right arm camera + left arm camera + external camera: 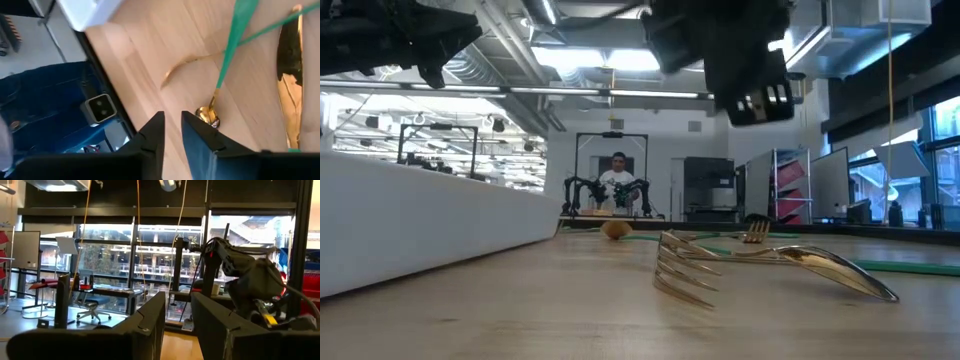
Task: Sort silverware
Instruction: Put the green spoon on the silverware tray, then put the green fork on the silverware tray
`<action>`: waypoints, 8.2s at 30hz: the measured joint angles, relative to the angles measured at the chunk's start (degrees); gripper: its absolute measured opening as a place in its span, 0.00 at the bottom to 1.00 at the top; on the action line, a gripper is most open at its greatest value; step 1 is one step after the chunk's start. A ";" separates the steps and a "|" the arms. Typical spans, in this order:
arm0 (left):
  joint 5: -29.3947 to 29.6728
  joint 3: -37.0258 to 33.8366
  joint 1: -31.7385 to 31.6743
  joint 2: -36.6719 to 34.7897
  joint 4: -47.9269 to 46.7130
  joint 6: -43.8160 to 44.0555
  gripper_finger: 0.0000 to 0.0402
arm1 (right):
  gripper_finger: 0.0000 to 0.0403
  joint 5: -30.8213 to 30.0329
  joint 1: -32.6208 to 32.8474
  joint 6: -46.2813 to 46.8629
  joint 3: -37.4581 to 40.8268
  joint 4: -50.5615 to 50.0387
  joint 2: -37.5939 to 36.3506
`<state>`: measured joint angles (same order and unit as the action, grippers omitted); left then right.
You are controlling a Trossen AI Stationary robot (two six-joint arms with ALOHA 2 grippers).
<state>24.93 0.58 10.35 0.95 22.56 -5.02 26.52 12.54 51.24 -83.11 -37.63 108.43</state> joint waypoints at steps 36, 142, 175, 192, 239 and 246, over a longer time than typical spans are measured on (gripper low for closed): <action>0.00 0.02 0.00 0.00 -1.61 -0.95 0.22 | 0.36 -15.25 4.09 1.43 0.04 4.31 9.60; -0.07 0.04 0.01 0.00 7.95 2.26 0.22 | 0.18 -36.09 1.14 20.50 -19.58 49.63 31.36; -8.40 9.84 0.11 18.86 7.34 11.37 0.22 | 0.16 -9.31 -11.05 -8.23 -19.65 20.40 2.57; -15.33 43.26 -2.26 69.46 -11.07 14.05 0.22 | 0.16 -33.63 -11.81 -18.83 -19.63 -36.30 -21.26; -34.58 69.68 0.34 109.53 -26.48 69.56 0.22 | 0.16 -41.55 -11.81 -27.04 9.83 -48.87 -56.61; -32.46 69.72 -0.83 109.53 -18.51 71.08 0.22 | 0.16 -41.48 -11.81 -27.06 12.61 -48.74 -56.55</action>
<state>-7.53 70.30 9.51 110.48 4.05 66.06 -14.96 0.73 24.18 -70.50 -86.37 51.88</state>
